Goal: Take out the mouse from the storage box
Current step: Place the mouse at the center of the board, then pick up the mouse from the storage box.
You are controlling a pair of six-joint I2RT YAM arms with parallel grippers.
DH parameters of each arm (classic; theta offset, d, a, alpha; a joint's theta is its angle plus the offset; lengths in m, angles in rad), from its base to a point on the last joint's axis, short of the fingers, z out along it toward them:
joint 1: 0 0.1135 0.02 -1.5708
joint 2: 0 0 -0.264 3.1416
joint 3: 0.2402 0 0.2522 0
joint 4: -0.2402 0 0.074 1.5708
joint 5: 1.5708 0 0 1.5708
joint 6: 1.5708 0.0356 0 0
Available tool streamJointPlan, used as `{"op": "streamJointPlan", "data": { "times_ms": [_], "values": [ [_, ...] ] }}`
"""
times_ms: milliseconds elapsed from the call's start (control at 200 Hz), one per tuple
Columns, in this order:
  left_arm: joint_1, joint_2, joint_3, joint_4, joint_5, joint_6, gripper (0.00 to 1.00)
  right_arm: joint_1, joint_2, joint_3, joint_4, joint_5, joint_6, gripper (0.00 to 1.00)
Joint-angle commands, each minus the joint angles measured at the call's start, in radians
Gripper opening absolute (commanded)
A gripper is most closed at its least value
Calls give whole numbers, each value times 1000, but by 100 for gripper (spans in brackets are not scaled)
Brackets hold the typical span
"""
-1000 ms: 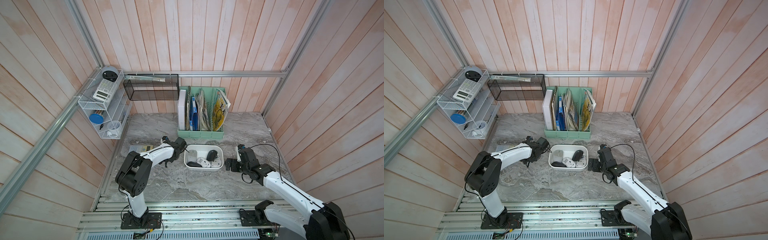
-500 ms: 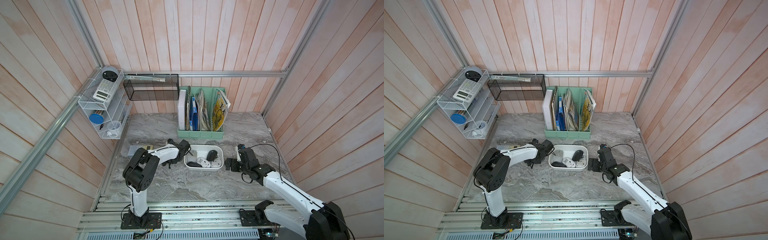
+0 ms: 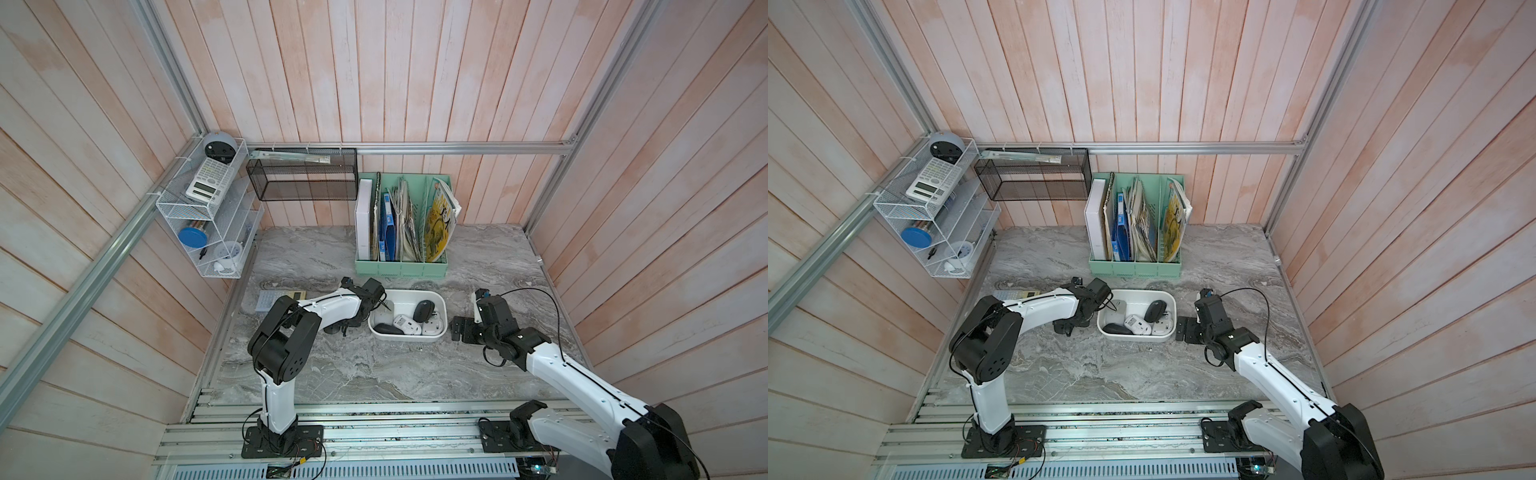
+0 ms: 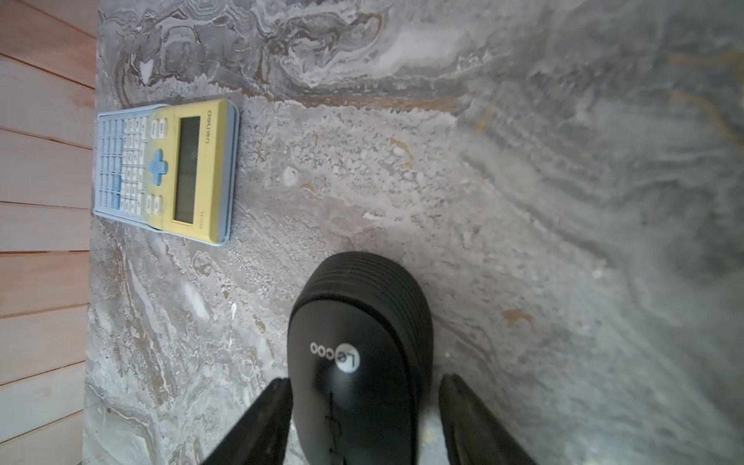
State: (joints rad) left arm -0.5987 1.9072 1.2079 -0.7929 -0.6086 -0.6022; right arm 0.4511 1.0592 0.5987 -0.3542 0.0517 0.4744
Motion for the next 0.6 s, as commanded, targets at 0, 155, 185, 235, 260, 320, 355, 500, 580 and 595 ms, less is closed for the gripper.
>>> {"op": "streamJointPlan", "data": {
  "times_ms": [0, 155, 185, 235, 260, 320, 355, 500, 580, 595],
  "values": [
    [-3, -40, -8, 32, 40, -6, 64, 6, -9, 17, -23, 12, 9, 97],
    [7, -142, -69, 86, 81, -17, 65, 17, -5, 38, -43, 2, 8, 97],
    [9, -173, -88, 101, 90, -23, 66, 29, -3, 46, -53, 14, 7, 98],
    [11, -224, -121, 124, 97, -35, 69, 57, 5, 70, -77, 43, 4, 98],
    [13, -249, -139, 132, 97, -43, 69, 73, 12, 82, -86, 56, 3, 97],
    [27, -310, -189, 162, 106, -54, 71, 113, 34, 116, -111, 93, 1, 97],
    [39, -348, -224, 189, 127, -58, 71, 135, 51, 136, -123, 116, 2, 98],
    [105, -559, -414, 352, 237, -55, 75, 232, 157, 249, -176, 207, 16, 98],
    [132, -685, -509, 425, 280, -47, 83, 279, 236, 322, -213, 255, 31, 98],
    [136, -708, -522, 432, 282, -44, 85, 286, 251, 337, -220, 266, 34, 98]
  ]
}}
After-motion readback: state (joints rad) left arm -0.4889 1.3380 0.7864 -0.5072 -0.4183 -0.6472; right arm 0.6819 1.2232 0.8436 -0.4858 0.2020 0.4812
